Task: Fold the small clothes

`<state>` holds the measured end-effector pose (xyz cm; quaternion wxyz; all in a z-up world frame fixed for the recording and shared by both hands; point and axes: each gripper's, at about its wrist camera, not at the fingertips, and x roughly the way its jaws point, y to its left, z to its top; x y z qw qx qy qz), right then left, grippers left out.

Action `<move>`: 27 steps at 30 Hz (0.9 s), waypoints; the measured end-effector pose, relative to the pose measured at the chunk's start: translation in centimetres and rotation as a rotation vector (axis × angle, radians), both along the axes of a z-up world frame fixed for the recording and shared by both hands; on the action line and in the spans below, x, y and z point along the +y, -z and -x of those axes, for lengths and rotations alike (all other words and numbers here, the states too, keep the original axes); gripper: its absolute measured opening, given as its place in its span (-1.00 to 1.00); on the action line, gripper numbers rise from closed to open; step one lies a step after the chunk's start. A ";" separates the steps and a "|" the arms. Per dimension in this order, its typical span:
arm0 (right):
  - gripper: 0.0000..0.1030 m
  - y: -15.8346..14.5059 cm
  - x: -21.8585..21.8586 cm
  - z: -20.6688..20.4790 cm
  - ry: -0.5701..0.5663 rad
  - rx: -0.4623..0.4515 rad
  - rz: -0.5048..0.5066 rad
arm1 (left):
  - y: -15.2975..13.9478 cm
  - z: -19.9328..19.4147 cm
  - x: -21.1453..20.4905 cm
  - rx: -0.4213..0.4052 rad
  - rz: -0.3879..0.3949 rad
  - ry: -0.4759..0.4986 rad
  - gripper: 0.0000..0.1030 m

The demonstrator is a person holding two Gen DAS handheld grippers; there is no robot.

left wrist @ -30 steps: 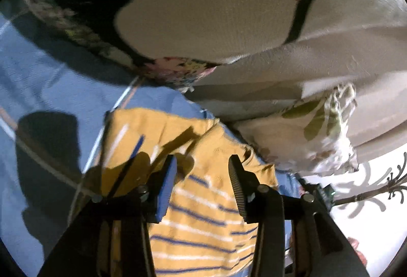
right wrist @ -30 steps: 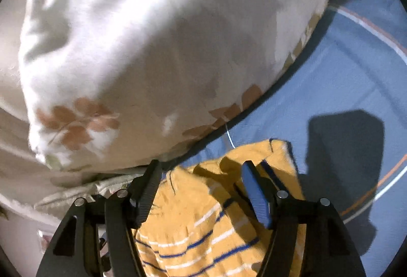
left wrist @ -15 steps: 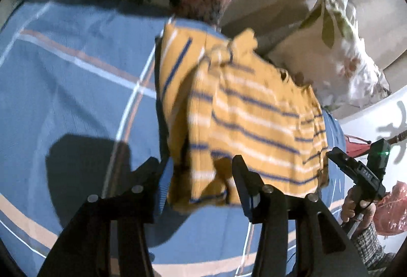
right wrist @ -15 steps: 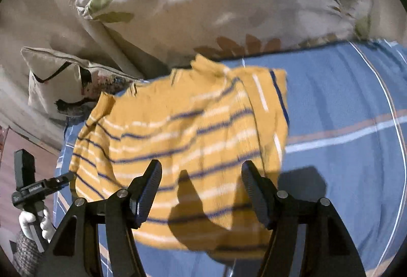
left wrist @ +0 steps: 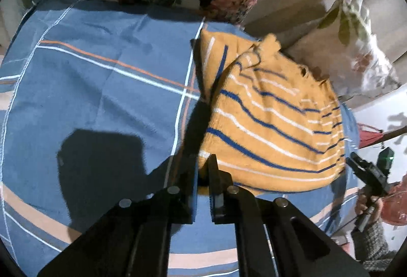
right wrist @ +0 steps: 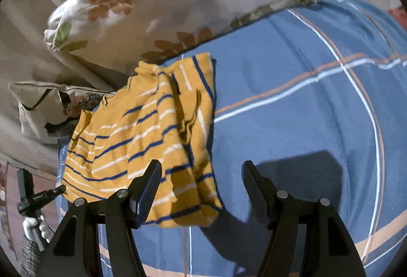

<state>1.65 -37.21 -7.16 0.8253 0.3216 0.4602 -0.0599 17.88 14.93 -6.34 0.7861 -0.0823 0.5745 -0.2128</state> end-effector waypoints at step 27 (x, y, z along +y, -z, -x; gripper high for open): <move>-0.48 0.9 2.1 0.8 0.075 0.106 0.075 | -2.0 -8.1 -14.9 -0.180 0.034 0.151 -0.44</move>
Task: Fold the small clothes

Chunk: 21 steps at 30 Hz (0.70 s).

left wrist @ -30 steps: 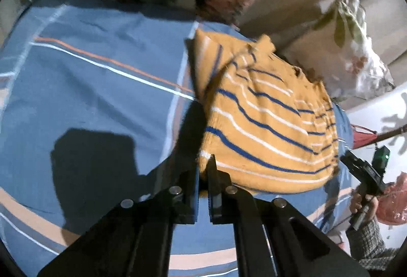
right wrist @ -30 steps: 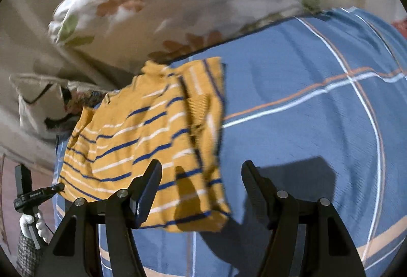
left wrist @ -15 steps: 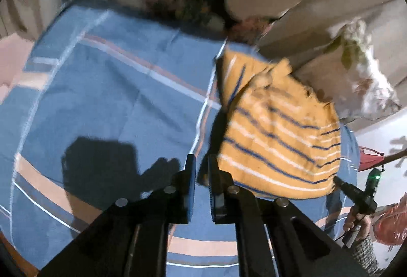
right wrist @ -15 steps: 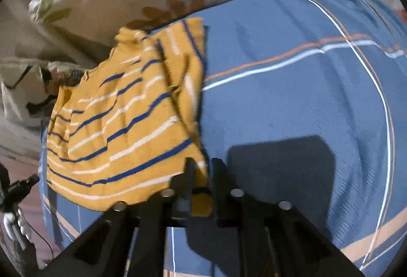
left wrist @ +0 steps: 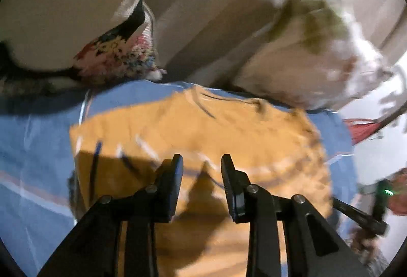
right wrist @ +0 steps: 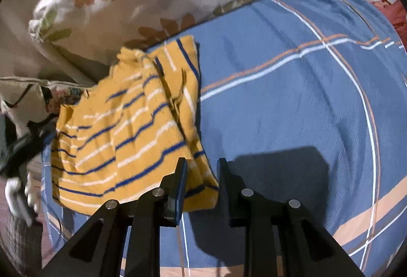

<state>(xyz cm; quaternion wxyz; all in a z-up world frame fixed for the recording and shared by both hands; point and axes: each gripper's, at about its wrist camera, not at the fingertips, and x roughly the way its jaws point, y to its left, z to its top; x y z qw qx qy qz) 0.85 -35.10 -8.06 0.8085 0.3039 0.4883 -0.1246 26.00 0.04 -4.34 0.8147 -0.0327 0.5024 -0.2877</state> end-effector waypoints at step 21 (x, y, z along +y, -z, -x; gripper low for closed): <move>-0.13 -1.3 -0.7 -1.4 0.092 -0.051 0.034 | 0.1 0.7 12.5 0.073 0.151 -0.271 -0.24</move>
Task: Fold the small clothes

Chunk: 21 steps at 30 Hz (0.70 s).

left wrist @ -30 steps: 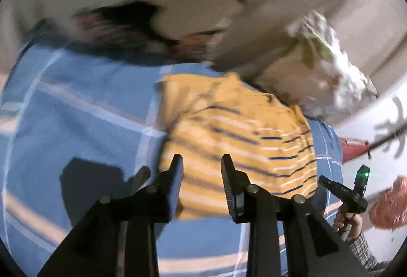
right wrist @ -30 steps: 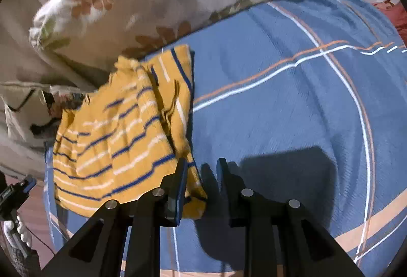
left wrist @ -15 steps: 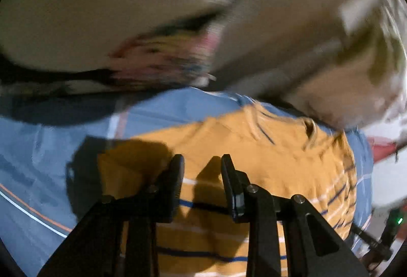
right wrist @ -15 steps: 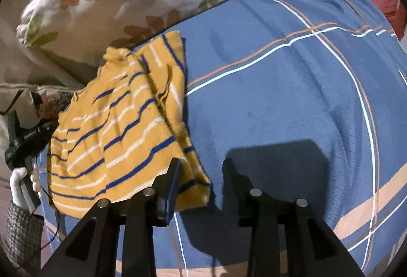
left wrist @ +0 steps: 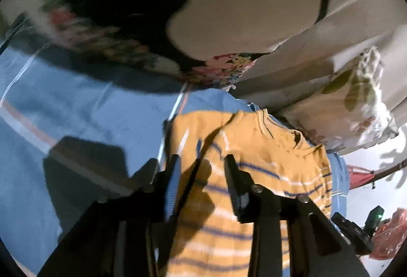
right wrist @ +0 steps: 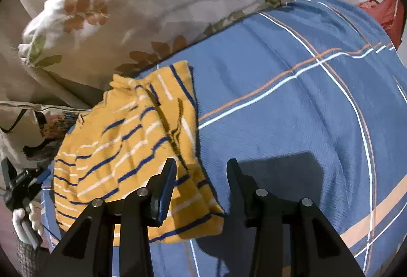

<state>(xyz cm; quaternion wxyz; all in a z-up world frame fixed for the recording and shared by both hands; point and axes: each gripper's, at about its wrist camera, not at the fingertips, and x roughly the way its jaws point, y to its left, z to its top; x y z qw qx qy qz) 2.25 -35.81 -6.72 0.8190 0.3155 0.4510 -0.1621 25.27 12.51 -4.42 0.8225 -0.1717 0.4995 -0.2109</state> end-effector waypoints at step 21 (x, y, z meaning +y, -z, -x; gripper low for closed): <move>0.02 -1.9 23.4 -19.1 -0.701 -0.025 -0.176 | 6.9 7.3 0.7 0.131 0.286 -0.082 -0.10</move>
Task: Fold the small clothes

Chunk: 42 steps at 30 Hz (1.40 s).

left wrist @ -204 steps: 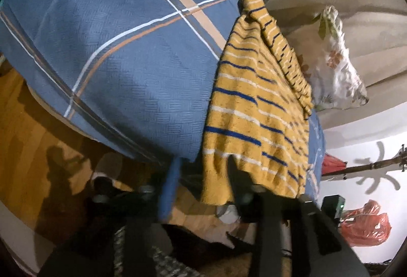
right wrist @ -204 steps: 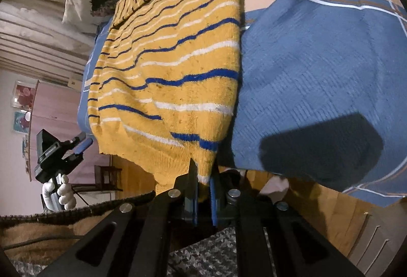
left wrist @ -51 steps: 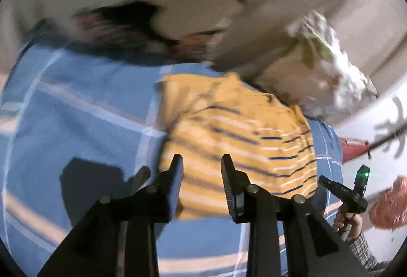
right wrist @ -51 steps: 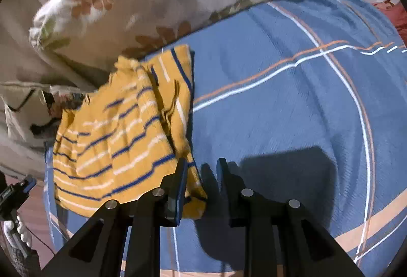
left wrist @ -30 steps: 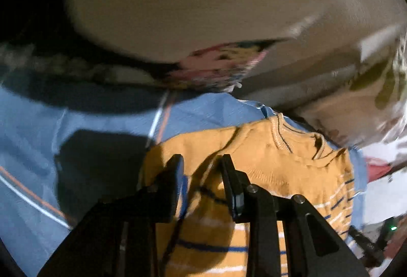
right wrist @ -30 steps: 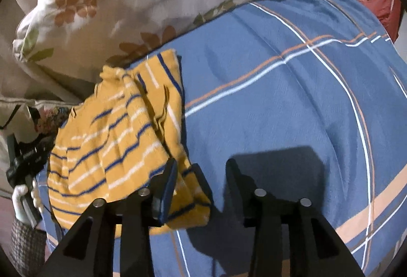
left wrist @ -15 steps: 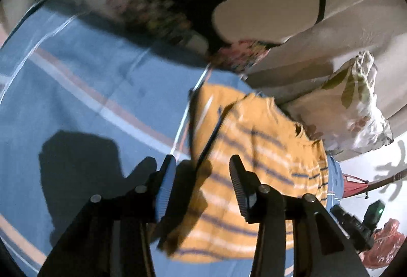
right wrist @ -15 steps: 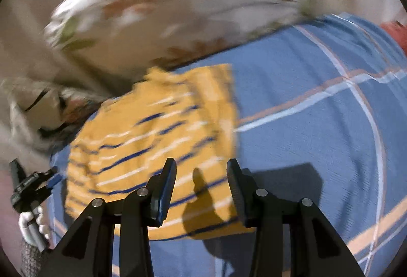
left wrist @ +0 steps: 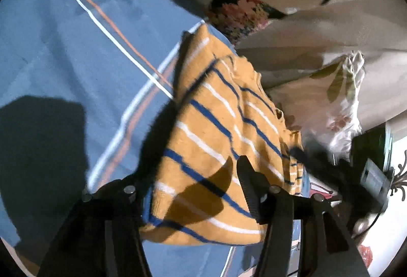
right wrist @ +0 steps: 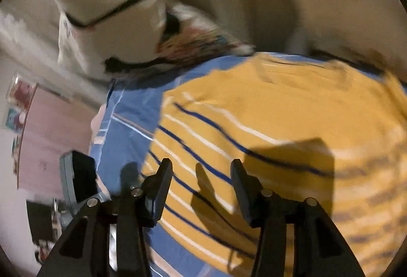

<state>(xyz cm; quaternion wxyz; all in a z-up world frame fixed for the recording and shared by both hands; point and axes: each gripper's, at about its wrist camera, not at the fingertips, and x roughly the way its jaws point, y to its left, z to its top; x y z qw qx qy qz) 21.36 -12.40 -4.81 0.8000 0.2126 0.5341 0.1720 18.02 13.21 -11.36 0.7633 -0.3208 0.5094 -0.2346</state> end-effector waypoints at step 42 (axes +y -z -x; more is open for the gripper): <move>-0.69 0.8 -14.4 6.5 0.258 -0.033 0.061 | -11.1 9.2 -17.5 -0.159 0.066 0.282 -0.84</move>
